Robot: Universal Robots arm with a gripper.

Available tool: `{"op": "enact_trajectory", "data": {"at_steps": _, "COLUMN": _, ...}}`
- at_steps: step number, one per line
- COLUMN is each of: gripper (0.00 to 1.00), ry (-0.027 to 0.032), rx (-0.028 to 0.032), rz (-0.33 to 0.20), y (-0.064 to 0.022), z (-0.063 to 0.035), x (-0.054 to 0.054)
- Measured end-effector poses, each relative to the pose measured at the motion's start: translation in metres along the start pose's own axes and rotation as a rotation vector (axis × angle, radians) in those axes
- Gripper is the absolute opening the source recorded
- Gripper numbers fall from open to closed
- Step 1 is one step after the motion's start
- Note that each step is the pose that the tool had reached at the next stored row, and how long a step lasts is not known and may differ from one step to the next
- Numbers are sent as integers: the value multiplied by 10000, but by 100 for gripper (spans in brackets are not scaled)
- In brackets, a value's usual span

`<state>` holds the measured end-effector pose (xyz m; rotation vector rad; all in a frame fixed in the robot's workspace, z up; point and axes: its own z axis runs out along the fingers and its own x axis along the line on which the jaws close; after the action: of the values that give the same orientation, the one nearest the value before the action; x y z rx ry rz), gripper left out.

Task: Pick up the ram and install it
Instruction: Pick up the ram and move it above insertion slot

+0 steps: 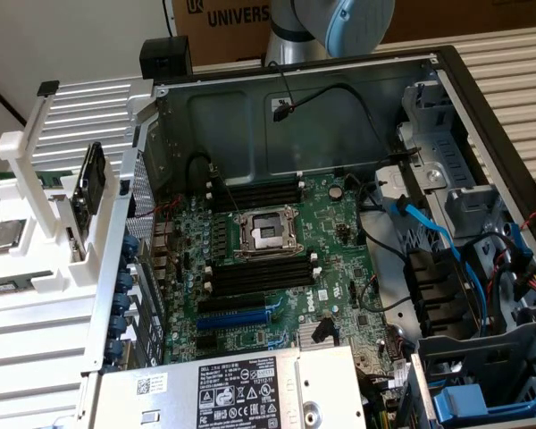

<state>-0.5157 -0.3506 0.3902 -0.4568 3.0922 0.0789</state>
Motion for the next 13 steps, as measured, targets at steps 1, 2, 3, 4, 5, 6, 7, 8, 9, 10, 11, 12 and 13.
{"op": "enact_trajectory", "data": {"at_steps": 1, "gripper": 10, "ry": 19, "rx": -8, "rz": -374, "y": 0, "z": -1, "x": 0}}
{"op": "enact_trajectory", "data": {"at_steps": 2, "gripper": 10, "ry": 28, "rx": -12, "rz": -555, "y": 0, "z": -1, "x": 0}}
{"op": "enact_trajectory", "data": {"at_steps": 3, "gripper": 10, "ry": 35, "rx": -16, "rz": -723, "y": 0, "z": 0, "x": 0}}
{"op": "enact_trajectory", "data": {"at_steps": 4, "gripper": 10, "ry": 52, "rx": -24, "rz": -1081, "y": 0, "z": 0, "x": 0}}
{"op": "enact_trajectory", "data": {"at_steps": 5, "gripper": 10, "ry": 61, "rx": -28, "rz": -1267, "y": 0, "z": 0, "x": 0}}
{"op": "enact_trajectory", "data": {"at_steps": 6, "gripper": 10, "ry": 70, "rx": -32, "rz": -1463, "y": 0, "z": 0, "x": 0}}
{"op": "enact_trajectory", "data": {"at_steps": 7, "gripper": 10, "ry": 79, "rx": -37, "rz": -1648, "y": 0, "z": 0, "x": 0}}
{"op": "enact_trajectory", "data": {"at_steps": 8, "gripper": 10, "ry": 104, "rx": -48, "rz": -2182, "y": 0, "z": 0, "x": 0}}
{"op": "enact_trajectory", "data": {"at_steps": 9, "gripper": 10, "ry": 114, "rx": -52, "rz": -2372, "y": 0, "z": 0, "x": 0}}
{"op": "enact_trajectory", "data": {"at_steps": 10, "gripper": 10, "ry": 122, "rx": -56, "rz": -2547, "y": 0, "z": 0, "x": 0}}
{"op": "enact_trajectory", "data": {"at_steps": 11, "gripper": 10, "ry": 131, "rx": -60, "rz": -2737, "y": 0, "z": 0, "x": 0}}
{"op": "enact_trajectory", "data": {"at_steps": 12, "gripper": 10, "ry": 141, "rx": -64, "rz": -2937, "y": 0, "z": 0, "x": 0}}
{"op": "enact_trajectory", "data": {"at_steps": 13, "gripper": 10, "ry": 148, "rx": -68, "rz": -3097, "y": 0, "z": 0, "x": 0}}
